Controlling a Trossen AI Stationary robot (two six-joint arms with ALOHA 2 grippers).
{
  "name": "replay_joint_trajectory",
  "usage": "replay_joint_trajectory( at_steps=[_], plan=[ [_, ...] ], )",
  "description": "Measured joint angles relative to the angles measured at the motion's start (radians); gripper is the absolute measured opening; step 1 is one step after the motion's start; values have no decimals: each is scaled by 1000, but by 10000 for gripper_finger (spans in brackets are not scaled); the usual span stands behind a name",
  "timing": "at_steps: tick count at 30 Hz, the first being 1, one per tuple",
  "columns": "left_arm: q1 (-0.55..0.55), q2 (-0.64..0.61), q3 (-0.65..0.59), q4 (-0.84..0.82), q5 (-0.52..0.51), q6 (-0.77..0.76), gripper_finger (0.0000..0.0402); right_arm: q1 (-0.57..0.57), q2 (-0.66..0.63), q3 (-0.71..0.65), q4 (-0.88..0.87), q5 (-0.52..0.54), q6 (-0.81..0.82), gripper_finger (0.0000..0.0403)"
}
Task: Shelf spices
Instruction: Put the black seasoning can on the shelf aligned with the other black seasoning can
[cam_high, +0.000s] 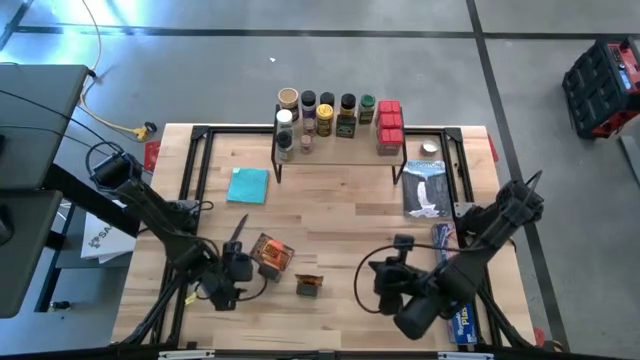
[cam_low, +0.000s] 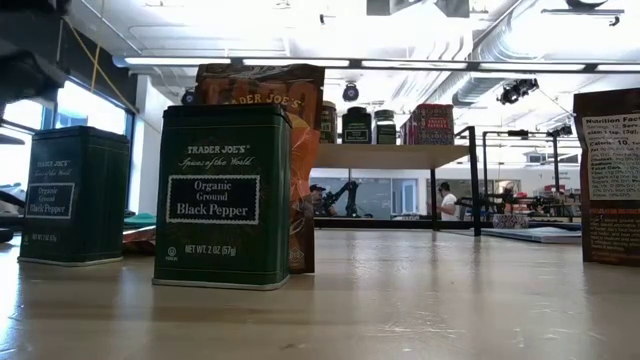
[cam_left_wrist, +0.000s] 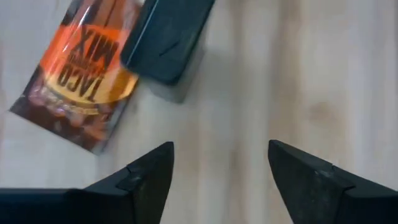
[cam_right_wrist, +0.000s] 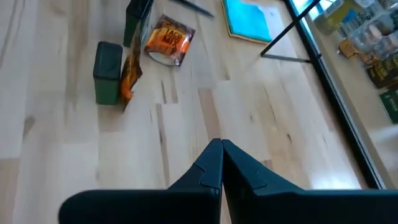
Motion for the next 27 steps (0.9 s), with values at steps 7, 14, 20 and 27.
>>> replay_joint_trajectory(
  at_steps=[7,14,20,27],
  plan=[
    [70,25,-66,74,-106,129,291,46,2,0,-4,78,46,0],
    [99,38,-68,266,-129,358,291,43,2,0,-4,93,53,0],
    [126,38,-68,287,-128,415,265,43,2,0,-4,98,53,0],
    [168,38,-68,288,-60,430,174,43,2,0,-4,100,53,0]
  ],
)
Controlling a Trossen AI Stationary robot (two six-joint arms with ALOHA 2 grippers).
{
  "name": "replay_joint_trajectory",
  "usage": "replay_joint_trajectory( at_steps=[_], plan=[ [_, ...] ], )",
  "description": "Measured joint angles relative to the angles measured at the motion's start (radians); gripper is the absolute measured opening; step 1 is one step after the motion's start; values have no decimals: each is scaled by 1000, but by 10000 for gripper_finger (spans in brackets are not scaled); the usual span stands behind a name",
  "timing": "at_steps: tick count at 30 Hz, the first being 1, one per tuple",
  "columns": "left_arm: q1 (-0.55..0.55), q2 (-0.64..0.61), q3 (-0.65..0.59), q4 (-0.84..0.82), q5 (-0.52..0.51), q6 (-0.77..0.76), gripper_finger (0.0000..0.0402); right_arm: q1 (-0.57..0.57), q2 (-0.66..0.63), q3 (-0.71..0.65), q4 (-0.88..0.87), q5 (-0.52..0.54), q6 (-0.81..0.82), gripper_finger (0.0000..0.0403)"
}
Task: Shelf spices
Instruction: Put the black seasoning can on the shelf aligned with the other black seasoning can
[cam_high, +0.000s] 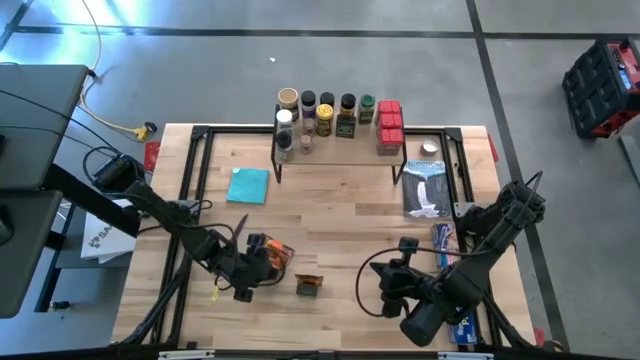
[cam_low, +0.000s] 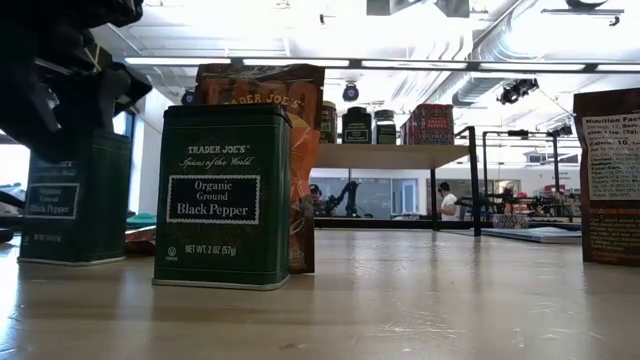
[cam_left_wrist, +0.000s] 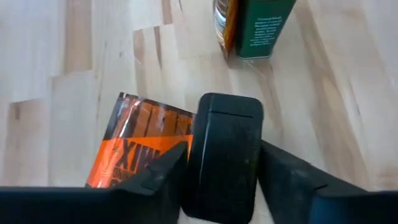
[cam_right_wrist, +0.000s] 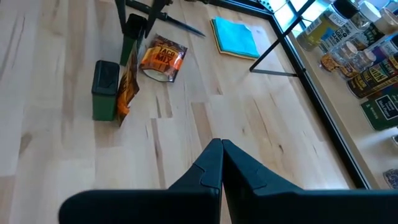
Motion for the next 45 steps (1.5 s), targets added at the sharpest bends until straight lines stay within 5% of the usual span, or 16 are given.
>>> replay_joint_trajectory(
  at_steps=[4,12,22,32,45],
  plan=[
    [15,1,12,10,48,0,124,14,0,0,0,0,0,0],
    [94,-1,276,-258,58,31,122,68,-8,0,-55,9,88,0],
    [407,15,629,-297,76,341,122,93,-16,0,-89,81,131,0],
    [744,235,889,-255,292,630,123,93,-16,0,-101,82,133,0],
    [952,453,1008,-256,295,794,134,93,-16,0,-115,98,166,0]
  ],
)
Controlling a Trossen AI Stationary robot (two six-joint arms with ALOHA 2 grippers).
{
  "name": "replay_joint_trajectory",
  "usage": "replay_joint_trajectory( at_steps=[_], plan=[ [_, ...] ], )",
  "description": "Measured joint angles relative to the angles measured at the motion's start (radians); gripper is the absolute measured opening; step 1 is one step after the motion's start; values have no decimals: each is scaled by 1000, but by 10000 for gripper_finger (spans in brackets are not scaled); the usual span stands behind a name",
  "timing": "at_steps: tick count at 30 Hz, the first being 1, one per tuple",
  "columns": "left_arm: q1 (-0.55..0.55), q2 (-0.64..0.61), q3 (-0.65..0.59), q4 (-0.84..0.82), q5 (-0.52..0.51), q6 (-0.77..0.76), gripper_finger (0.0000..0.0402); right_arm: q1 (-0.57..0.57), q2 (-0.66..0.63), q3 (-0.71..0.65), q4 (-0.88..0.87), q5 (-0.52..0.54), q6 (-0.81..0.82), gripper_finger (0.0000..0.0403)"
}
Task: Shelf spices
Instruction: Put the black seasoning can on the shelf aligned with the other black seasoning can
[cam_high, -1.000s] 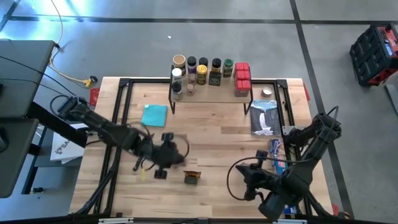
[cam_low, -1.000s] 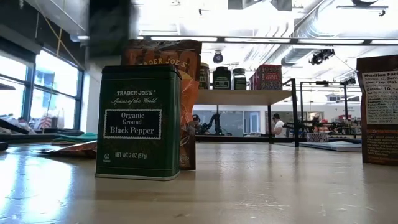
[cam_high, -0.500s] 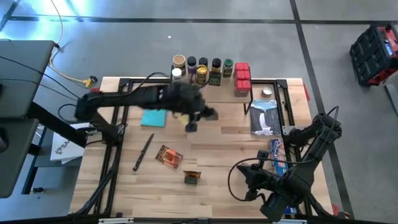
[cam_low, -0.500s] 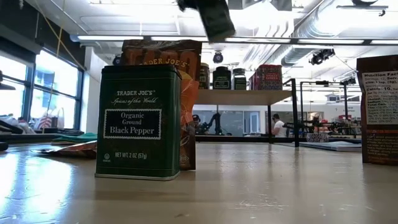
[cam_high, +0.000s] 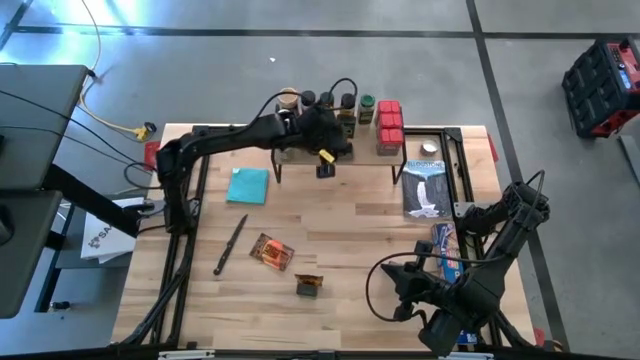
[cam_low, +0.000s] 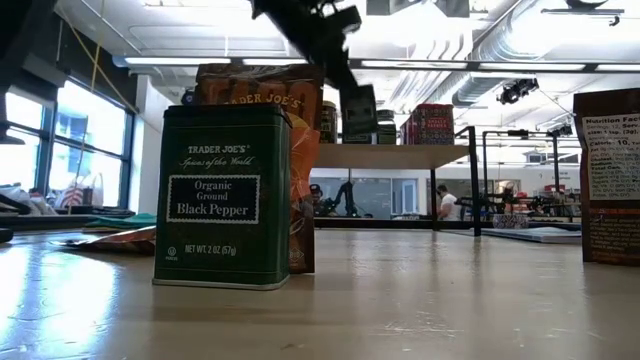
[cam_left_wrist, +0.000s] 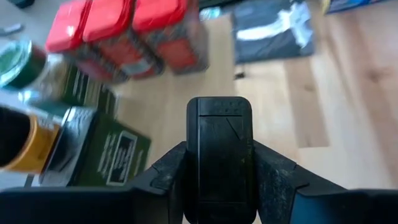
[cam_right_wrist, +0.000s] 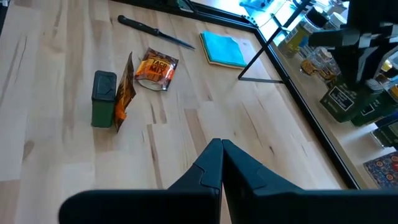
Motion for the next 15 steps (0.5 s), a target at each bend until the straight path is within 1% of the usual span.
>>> replay_joint_trajectory(
  at_steps=[7,15],
  plan=[
    [50,26,0,21,0,16,146,0,0,0,-9,0,10,0],
    [62,29,0,69,19,33,160,0,0,0,-11,0,10,0]
  ],
)
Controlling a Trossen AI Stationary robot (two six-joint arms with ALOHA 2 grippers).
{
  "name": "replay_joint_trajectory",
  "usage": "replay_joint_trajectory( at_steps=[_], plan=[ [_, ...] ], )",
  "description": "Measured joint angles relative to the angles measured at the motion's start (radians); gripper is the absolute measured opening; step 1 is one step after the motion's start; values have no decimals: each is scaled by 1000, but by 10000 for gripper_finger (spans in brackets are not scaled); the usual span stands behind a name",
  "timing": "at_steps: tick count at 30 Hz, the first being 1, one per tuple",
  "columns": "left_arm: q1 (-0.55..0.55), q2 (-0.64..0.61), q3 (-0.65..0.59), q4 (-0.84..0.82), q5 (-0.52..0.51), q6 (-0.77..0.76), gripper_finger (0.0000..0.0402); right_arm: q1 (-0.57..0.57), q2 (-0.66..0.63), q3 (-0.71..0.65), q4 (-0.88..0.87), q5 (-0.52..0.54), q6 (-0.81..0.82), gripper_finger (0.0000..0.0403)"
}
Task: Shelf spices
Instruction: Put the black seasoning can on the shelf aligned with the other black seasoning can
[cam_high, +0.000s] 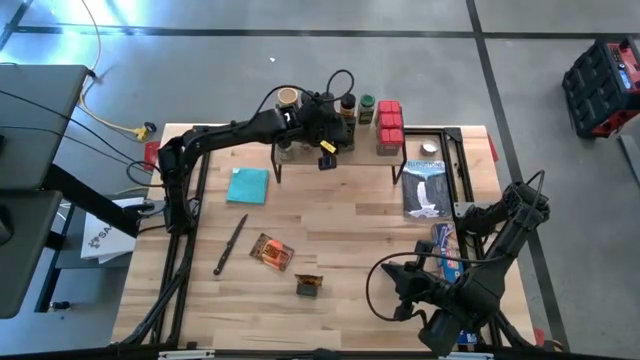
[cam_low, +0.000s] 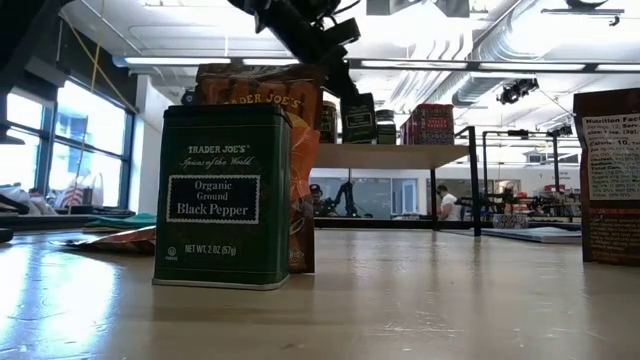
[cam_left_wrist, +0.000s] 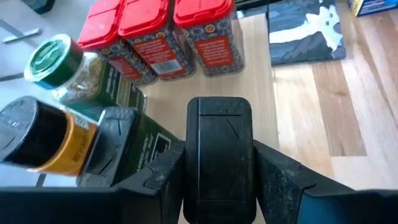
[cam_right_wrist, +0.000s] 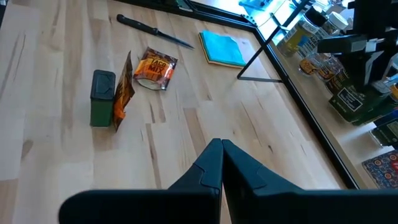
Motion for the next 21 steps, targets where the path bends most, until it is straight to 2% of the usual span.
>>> replay_joint_trajectory(
  at_steps=[11,21],
  plan=[
    [1,8,0,5,9,8,207,0,0,0,0,0,11,0],
    [-7,21,1,100,1,152,207,0,0,0,0,-1,16,0]
  ],
)
